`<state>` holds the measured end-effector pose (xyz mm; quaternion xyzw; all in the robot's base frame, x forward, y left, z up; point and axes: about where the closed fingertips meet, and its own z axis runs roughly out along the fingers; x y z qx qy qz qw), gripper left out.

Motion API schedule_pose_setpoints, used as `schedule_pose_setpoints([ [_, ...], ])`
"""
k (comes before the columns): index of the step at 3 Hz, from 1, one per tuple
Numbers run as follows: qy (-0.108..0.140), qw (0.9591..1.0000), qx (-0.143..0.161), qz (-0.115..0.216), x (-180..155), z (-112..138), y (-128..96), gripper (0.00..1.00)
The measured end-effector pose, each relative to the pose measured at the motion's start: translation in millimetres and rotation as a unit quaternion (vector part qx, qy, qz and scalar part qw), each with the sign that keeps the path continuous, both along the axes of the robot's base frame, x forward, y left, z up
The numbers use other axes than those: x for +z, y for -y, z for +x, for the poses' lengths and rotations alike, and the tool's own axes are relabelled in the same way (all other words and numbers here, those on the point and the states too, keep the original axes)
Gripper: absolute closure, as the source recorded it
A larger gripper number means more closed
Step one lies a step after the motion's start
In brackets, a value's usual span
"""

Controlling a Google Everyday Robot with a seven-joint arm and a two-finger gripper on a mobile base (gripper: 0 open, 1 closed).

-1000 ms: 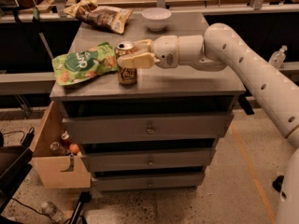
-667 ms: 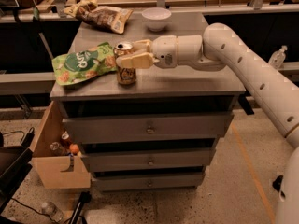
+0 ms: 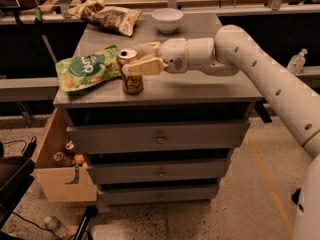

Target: Move orange can near green rice chip bag

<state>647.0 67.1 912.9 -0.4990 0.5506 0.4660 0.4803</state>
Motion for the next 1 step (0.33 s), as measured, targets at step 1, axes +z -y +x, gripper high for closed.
schedule_pose_setpoints([
  [1,0.0,1.0,0.001,0.0,0.1,-0.5,-1.7,0.0],
])
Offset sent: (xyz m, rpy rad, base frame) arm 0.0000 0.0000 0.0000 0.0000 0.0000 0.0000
